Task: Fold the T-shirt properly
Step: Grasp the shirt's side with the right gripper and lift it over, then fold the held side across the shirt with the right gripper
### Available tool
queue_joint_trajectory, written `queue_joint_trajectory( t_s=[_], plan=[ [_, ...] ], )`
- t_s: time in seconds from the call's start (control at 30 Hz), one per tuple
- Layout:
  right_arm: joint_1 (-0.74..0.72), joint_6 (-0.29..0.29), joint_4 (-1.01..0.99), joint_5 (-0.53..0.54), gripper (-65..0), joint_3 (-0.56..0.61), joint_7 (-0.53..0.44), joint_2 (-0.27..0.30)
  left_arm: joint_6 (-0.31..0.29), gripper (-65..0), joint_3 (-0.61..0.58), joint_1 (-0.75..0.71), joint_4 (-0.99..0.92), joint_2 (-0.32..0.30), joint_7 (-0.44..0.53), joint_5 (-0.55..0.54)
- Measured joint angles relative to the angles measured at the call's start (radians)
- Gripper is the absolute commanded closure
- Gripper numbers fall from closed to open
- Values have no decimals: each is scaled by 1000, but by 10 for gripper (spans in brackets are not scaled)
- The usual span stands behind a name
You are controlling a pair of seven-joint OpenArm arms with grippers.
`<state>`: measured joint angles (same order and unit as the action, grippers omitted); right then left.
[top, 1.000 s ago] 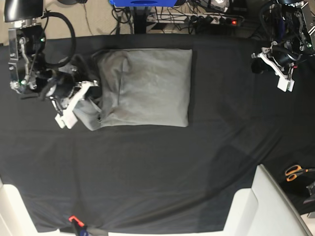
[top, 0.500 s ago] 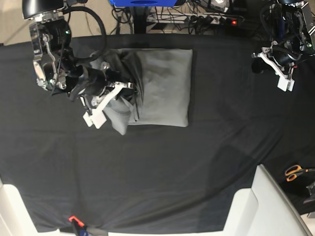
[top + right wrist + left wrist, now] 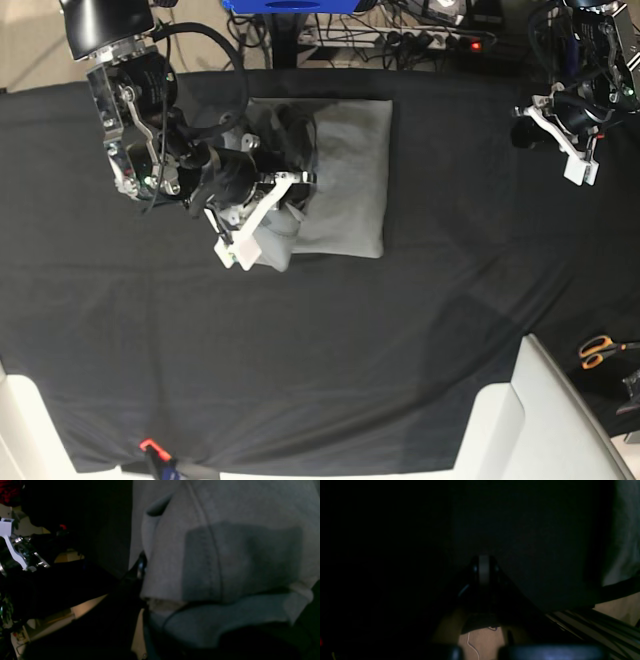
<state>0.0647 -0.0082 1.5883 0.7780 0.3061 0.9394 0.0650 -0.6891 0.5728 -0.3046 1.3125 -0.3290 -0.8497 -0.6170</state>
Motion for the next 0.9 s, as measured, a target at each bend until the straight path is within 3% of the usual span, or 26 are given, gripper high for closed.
queue_joint_trajectory(
  t_s=[0.2,0.4,0.67,0.73,0.9],
  plan=[
    [-23,1,-41,1,-6,2,-5,-22,0,0,0,0,0,0,0,0],
    [-40,2,-107,8,-6,108,-77,-24,0,0,0,0,0,1,0,0],
    [-39,0,-124,0,-18,111,-92,-18,0,0,0,0,0,-1,0,0],
    [-41,0,-124,2,-95,113,-85,-19,0,0,0,0,0,-2,0,0],
    [-53,1,-123,5,-375,113,-84,-19,0,0,0,1,0,-1,0,0]
  ],
)
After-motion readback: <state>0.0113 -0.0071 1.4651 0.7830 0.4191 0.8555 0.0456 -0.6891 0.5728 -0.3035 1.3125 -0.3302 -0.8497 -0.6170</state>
